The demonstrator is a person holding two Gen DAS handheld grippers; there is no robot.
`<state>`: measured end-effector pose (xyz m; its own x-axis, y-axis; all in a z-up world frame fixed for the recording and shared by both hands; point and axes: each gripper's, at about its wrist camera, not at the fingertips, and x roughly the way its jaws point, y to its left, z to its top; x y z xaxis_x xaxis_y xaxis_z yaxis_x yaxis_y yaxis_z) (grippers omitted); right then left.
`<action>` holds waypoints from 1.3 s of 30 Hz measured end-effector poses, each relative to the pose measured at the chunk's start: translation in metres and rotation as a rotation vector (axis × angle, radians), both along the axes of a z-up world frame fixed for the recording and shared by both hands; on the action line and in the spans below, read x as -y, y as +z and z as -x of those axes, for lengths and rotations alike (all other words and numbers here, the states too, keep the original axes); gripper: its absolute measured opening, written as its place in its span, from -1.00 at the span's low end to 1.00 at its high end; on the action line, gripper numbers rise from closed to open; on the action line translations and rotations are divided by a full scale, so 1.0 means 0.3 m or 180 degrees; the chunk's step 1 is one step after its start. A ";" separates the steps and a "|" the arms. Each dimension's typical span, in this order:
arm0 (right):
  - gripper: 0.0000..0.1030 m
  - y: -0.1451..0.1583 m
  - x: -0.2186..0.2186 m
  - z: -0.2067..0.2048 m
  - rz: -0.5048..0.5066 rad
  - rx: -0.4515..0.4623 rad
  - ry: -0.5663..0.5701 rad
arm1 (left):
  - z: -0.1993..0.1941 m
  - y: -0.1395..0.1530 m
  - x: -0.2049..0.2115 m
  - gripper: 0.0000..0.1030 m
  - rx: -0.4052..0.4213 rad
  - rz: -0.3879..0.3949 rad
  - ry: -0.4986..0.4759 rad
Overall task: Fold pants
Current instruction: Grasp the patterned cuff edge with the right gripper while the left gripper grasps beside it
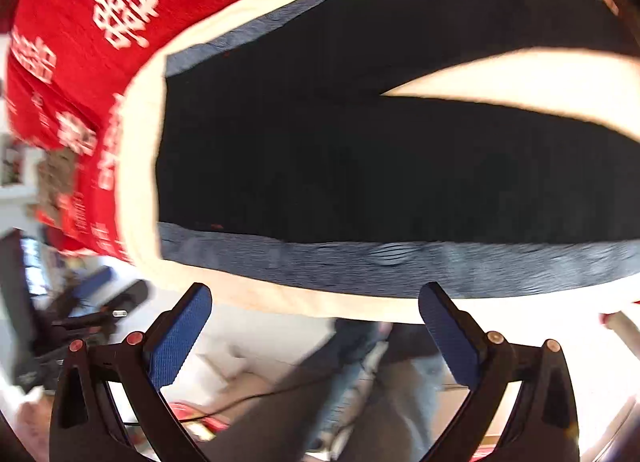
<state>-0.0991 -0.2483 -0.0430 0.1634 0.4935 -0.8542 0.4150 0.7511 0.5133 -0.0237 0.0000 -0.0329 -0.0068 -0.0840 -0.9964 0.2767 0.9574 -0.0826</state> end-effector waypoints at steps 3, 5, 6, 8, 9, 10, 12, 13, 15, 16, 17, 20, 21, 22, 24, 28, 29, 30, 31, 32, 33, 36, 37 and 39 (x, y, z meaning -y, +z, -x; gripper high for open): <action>0.81 -0.100 -0.037 0.052 -0.0599 0.0120 -0.0268 | 0.016 -0.068 -0.053 1.00 -0.0033 0.0223 0.0089; 0.20 -0.203 -0.072 0.096 -0.0960 0.0118 -0.0410 | 0.031 -0.125 -0.093 1.00 -0.0095 0.0381 0.0181; 0.10 -0.244 -0.087 0.113 -0.1052 0.0085 -0.0455 | 0.039 -0.149 -0.108 1.00 -0.0138 0.0433 0.0225; 0.10 -0.330 -0.115 0.153 -0.1127 0.0058 -0.0513 | 0.054 -0.192 -0.137 1.00 -0.0203 0.0588 0.0304; 0.10 -0.355 -0.119 0.164 -0.1132 0.0067 -0.0509 | 0.061 -0.211 -0.148 1.00 -0.0212 0.0640 0.0323; 0.10 -0.382 -0.116 0.176 -0.1138 0.0081 -0.0523 | 0.066 -0.234 -0.159 1.00 -0.0213 0.0694 0.0335; 0.10 -0.443 -0.101 0.202 -0.1211 0.0132 -0.0616 | 0.069 -0.272 -0.173 1.00 -0.0226 0.0744 0.0357; 0.10 -0.471 -0.095 0.204 -0.1221 0.0150 -0.0660 | 0.069 -0.297 -0.179 1.00 -0.0239 0.0764 0.0384; 0.10 -0.506 -0.082 0.203 -0.1265 0.0250 -0.0736 | 0.063 -0.322 -0.185 1.00 -0.0243 0.0778 0.0427; 0.10 -0.514 -0.082 0.200 -0.1346 0.0332 -0.0767 | 0.058 -0.331 -0.190 1.00 -0.0232 0.0789 0.0462; 0.10 -0.511 -0.084 0.193 -0.1432 0.0458 -0.0792 | 0.052 -0.336 -0.196 1.00 -0.0223 0.0824 0.0501; 0.10 -0.499 -0.098 0.169 -0.1505 0.0682 -0.0781 | 0.036 -0.347 -0.218 1.00 -0.0224 0.0975 0.0636; 0.10 -0.500 -0.106 0.159 -0.1533 0.0739 -0.0799 | 0.033 -0.352 -0.221 1.00 -0.0244 0.1010 0.0669; 0.10 -0.507 -0.113 0.153 -0.1566 0.0784 -0.0828 | 0.032 -0.355 -0.224 1.00 -0.0246 0.1022 0.0686; 0.10 -0.527 -0.141 0.131 -0.1684 0.0788 -0.0906 | 0.030 -0.357 -0.232 1.00 -0.0237 0.1048 0.0710; -0.24 -0.550 -0.209 0.065 -0.1765 0.0579 -0.0867 | 0.038 -0.359 -0.247 1.00 -0.0297 0.1143 0.0825; -0.56 -0.534 -0.217 0.056 -0.1849 0.0629 -0.0877 | 0.039 -0.356 -0.251 1.00 -0.0297 0.1156 0.0859; -0.83 -0.499 -0.218 0.050 -0.1880 0.0730 -0.0876 | 0.033 -0.355 -0.254 1.00 -0.0300 0.1196 0.0894; -0.83 -0.470 -0.217 0.051 -0.1865 0.0798 -0.0847 | 0.029 -0.348 -0.264 1.00 -0.0307 0.1278 0.0949; -0.83 -0.424 -0.212 0.048 -0.1884 0.0899 -0.0793 | 0.022 -0.342 -0.272 1.00 -0.0314 0.1380 0.1012; -0.83 -0.401 -0.208 0.051 -0.1903 0.0947 -0.0767 | 0.015 -0.338 -0.275 1.00 -0.0313 0.1464 0.1058; -0.83 -0.350 -0.214 0.055 -0.1856 0.0974 -0.0623 | -0.021 -0.343 -0.282 1.00 -0.0257 0.1612 0.1209; -0.83 -0.347 -0.224 0.053 -0.1811 0.0944 -0.0557 | -0.035 -0.349 -0.284 1.00 -0.0219 0.1650 0.1271; -0.75 -0.362 -0.231 0.063 -0.1688 0.0834 -0.0426 | -0.056 -0.361 -0.279 0.50 -0.0184 0.1593 0.1322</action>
